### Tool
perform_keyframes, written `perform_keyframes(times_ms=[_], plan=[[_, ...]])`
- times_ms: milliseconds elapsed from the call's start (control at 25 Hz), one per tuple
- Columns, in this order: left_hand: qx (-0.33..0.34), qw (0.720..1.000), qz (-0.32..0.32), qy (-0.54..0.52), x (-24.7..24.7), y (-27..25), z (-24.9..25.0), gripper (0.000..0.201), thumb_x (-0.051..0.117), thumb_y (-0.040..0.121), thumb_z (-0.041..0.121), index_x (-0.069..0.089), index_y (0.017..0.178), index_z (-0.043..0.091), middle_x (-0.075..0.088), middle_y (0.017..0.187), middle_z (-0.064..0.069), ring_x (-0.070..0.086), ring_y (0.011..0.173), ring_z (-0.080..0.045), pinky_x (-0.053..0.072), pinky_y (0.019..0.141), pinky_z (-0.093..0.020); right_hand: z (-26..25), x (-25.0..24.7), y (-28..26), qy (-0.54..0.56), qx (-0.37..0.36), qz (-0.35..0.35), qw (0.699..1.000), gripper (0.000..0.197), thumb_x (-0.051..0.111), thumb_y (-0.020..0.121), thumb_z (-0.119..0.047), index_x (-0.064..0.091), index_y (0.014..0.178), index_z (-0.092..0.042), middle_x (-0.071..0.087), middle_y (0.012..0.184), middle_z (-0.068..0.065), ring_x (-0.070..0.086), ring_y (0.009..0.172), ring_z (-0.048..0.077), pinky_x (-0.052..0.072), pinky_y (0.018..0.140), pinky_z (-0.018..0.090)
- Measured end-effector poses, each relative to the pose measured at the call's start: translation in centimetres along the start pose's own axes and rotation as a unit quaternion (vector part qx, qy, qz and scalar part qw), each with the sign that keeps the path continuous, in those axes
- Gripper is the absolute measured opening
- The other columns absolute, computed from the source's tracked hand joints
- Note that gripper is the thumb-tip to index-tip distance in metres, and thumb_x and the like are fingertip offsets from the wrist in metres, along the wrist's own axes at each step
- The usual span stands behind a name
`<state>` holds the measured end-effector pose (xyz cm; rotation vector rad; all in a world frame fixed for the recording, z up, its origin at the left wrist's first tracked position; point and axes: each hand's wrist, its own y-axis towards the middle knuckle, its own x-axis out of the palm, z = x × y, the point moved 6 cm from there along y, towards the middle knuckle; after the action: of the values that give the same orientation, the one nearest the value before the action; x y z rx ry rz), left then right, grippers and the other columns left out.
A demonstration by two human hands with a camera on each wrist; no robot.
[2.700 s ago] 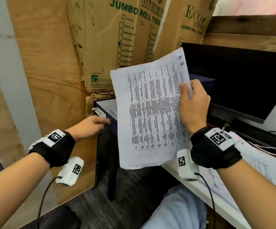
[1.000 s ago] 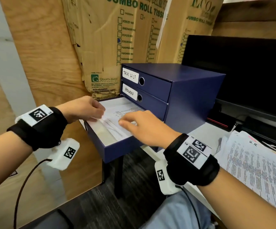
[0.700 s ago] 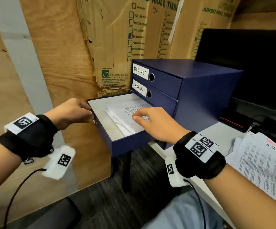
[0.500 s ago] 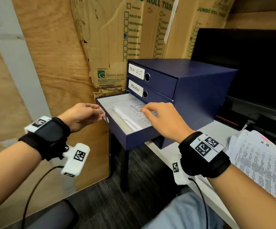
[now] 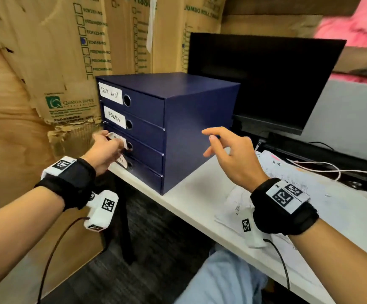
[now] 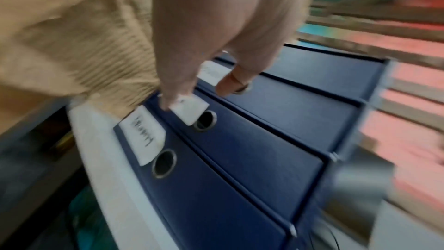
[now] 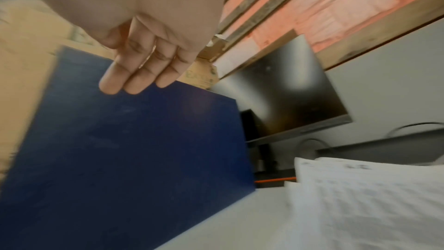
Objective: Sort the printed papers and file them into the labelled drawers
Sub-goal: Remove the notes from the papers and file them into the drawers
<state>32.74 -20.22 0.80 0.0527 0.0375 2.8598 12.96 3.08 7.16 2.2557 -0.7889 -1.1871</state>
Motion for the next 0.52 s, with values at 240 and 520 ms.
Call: perform_keyframes(times_ms=[240, 520], plan=[[0.498, 0.848, 0.049, 0.176, 6.7, -10.6, 8.3, 0.05, 0.051, 0.081, -0.003, 0.041, 0.13, 0.003, 0.04, 0.127, -0.003, 0.041, 0.12, -0.019, 0.032, 0.106, -0.033, 7.5, -6.5, -1.4, -0.107, 0.088, 0.102, 0.985, 0.024, 0.045, 0.099, -0.027, 0.06, 0.118, -0.027, 0.07, 0.082, -0.014, 0.064, 0.082, 0.009, 0.051, 0.083, 0.041], [0.509, 0.836, -0.14, 0.148, 22.5, -13.5, 7.8, 0.038, 0.048, 0.086, -0.002, 0.051, 0.122, 0.012, 0.047, 0.12, 0.004, 0.037, 0.114, -0.013, 0.027, 0.091, -0.003, 10.6, -16.1, -1.9, -0.174, 0.097, 0.202, 0.959, 0.025, 0.041, 0.1, -0.027, 0.057, 0.118, -0.021, 0.07, 0.094, -0.005, 0.059, 0.1, 0.017, 0.044, 0.088, 0.033]])
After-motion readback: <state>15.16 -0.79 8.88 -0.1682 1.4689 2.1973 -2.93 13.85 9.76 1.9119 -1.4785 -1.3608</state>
